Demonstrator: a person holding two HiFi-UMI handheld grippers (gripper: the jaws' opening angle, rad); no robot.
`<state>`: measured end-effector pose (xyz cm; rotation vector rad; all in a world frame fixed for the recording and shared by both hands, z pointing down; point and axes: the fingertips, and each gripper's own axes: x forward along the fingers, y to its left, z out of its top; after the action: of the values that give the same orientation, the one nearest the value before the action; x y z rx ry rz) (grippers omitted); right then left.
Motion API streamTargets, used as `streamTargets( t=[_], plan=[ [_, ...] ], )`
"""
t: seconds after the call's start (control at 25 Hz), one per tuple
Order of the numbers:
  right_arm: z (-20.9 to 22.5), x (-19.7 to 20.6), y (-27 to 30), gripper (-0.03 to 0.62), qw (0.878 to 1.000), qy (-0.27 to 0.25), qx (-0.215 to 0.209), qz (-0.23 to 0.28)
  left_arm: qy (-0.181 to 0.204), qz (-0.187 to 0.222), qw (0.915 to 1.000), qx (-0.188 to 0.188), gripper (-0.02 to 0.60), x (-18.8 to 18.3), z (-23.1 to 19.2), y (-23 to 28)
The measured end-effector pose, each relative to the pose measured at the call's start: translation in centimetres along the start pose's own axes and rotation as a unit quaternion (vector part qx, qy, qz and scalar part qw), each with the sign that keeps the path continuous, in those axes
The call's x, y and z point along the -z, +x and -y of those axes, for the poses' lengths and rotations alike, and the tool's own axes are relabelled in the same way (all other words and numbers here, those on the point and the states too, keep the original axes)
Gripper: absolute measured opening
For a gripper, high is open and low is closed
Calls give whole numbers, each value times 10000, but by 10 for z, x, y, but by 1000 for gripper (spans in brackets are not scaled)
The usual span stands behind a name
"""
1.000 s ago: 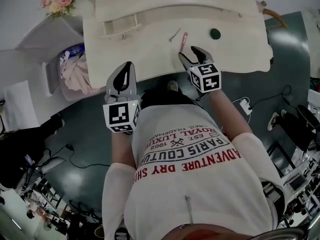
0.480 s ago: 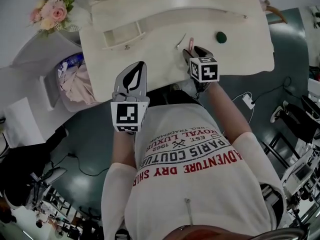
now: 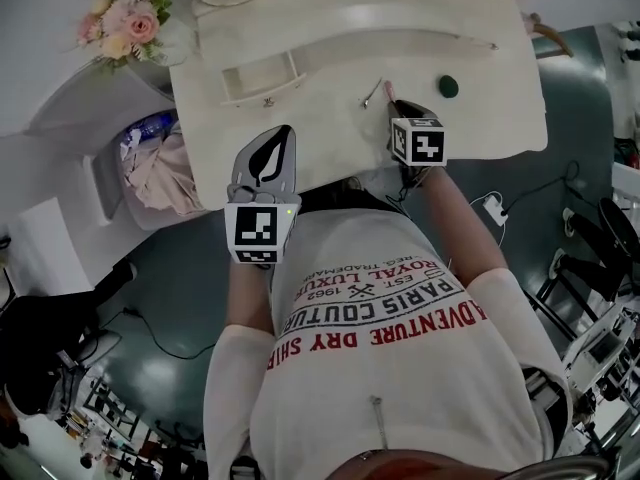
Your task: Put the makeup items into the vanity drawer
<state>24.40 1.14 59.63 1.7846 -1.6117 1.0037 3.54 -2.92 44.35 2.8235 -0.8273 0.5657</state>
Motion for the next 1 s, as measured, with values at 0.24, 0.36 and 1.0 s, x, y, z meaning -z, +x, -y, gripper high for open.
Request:
streamTargets(
  t=[0.24, 0.36, 1.0],
  plan=[
    [-39, -56, -22, 51, 9961, -561, -391, 565, 37, 193, 9997, -122, 11, -20, -20, -14],
    [-72, -84, -26, 51, 9908, -862, -703, 769, 74, 251, 9994, -217, 11, -26, -38, -26],
    [-241, -130, 18, 51, 9487, -2381, -2006, 545, -292, 307, 9947, -936, 11, -3, -151, -95]
  ],
)
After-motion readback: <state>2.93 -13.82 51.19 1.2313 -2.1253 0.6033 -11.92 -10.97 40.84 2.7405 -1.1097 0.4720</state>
